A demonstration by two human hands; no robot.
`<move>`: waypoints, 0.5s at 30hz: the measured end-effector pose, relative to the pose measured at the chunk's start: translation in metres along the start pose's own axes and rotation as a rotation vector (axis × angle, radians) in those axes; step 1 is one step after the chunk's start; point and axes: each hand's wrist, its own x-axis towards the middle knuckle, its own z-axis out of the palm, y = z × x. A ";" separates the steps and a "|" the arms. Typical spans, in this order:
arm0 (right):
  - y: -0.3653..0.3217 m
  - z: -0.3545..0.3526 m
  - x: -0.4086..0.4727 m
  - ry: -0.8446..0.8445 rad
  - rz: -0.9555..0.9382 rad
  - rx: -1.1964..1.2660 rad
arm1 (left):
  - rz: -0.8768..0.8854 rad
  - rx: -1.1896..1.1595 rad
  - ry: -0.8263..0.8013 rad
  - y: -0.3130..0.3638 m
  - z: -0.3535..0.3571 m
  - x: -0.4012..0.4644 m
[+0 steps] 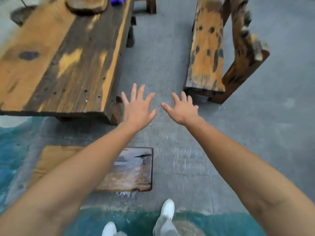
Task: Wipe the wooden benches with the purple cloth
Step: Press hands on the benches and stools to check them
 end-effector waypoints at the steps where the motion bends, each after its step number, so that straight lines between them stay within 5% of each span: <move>1: -0.001 -0.015 0.006 0.016 -0.002 -0.005 | -0.010 0.009 -0.002 0.003 -0.006 0.009; 15: 0.093 -0.192 0.070 0.574 -0.002 0.050 | 0.121 -0.086 0.210 0.136 -0.074 0.210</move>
